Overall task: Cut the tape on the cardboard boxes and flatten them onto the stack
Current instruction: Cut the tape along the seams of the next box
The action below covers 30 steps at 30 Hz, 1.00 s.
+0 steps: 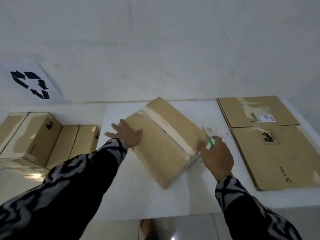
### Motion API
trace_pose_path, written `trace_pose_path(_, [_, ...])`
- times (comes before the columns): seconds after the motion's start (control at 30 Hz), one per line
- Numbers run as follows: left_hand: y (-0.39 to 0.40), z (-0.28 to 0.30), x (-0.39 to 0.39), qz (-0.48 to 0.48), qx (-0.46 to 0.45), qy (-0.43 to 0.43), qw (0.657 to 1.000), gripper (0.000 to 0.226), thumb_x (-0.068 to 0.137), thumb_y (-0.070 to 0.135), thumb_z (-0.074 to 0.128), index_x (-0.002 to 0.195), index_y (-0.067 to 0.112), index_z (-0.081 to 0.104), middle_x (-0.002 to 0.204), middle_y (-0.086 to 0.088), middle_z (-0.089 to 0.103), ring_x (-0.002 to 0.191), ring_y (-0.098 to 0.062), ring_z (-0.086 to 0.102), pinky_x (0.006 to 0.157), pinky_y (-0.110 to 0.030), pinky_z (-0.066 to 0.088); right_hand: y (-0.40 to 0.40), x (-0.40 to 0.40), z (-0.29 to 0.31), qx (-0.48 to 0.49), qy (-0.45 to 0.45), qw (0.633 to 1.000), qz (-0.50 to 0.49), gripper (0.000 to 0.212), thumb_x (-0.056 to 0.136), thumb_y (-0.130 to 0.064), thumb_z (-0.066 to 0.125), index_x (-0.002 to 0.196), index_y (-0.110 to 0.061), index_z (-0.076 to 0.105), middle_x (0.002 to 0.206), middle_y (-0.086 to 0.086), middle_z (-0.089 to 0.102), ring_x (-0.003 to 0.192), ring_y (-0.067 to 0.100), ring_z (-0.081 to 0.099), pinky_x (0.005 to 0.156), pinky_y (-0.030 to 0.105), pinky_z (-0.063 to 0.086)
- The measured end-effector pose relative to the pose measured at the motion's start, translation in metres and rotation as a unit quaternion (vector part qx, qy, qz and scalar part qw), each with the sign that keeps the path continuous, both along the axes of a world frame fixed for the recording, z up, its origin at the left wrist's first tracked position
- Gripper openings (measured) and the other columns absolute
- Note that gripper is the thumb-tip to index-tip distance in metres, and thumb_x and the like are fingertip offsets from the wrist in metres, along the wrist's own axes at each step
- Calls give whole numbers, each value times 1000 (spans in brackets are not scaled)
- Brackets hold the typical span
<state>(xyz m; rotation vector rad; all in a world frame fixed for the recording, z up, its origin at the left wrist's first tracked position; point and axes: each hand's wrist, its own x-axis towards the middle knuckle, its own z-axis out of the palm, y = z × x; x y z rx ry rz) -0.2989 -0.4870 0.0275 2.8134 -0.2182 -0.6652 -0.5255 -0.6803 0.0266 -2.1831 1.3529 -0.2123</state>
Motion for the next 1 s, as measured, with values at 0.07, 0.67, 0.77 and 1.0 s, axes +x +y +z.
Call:
trace_pose_path(0.07, [-1,-8,-13,-35,-44,70,996,101,92,65,47,154,21,-19,160,-23,-14,140,-50,26,115,-54,24,-6,9,4,-13,-10,999,45,68,90,-65,52,146,-29,40,140,1,44,111,24,58,87,36,46])
trace_pose_path(0.67, [30,-2,-47,-433,-42,-40,899,108,78,62,70,156,35,0,165,3,-6,151,-30,-10,120,-51,19,26,12,-22,105,-86,991,-9,54,91,-67,46,127,-30,61,110,-5,66,104,22,60,83,35,48])
trace_pose_path(0.77, [34,3,-42,-438,-61,-14,897,93,87,56,63,157,33,6,165,6,0,151,-28,-7,120,-45,19,26,10,-20,106,-81,991,4,56,88,-72,44,118,-29,64,101,-6,67,97,22,62,80,37,51])
trace_pose_path(1.0, [46,-3,-42,-428,-140,-18,893,59,94,48,58,144,22,39,137,16,50,151,-24,9,115,-42,32,24,6,-10,100,-47,994,23,64,83,-76,46,118,-25,62,106,-1,66,96,22,61,80,39,53])
